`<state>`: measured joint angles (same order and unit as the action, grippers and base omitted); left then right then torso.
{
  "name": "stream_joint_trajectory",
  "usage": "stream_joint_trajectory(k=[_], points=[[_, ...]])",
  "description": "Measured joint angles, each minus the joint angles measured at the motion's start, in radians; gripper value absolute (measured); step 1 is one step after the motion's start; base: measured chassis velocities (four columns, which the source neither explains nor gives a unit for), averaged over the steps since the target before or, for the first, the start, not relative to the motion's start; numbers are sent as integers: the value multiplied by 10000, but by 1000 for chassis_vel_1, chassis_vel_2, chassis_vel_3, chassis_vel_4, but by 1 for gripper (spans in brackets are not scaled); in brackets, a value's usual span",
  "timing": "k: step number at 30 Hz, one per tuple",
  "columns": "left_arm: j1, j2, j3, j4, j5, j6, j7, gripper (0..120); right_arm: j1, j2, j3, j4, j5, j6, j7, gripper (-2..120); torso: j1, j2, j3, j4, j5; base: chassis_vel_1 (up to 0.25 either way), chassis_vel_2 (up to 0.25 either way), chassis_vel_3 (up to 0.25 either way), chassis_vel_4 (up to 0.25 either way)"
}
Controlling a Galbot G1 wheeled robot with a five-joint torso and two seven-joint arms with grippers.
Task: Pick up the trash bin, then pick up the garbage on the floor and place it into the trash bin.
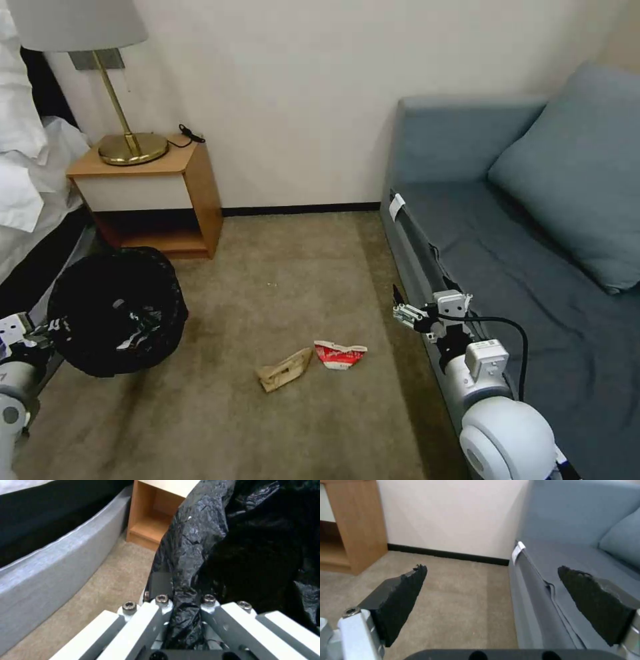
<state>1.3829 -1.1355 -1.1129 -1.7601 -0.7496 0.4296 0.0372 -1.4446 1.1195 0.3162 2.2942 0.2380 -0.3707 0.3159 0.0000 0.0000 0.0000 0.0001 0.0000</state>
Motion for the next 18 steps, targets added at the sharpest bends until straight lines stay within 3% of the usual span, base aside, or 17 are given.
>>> stream_joint_trajectory(k=[9,16,18], points=[[-14,12,0,34,-8,0,25,2,60,8,-19,-259,-360,241,-307,100,1,-1,1,-4,0,-138,134,140,-147],[-13,58,116,172,66,-105,143,2,962,-1283,-354,-967,215,589,-592,100,0,-1,0,-1,0,-21,13,17,-17],[64,8,217,160,145,-185,236,2,1820,-1979,-862,-1475,1074,605,-694,100,0,-1,-1,-2,4,0,0,0,0]])
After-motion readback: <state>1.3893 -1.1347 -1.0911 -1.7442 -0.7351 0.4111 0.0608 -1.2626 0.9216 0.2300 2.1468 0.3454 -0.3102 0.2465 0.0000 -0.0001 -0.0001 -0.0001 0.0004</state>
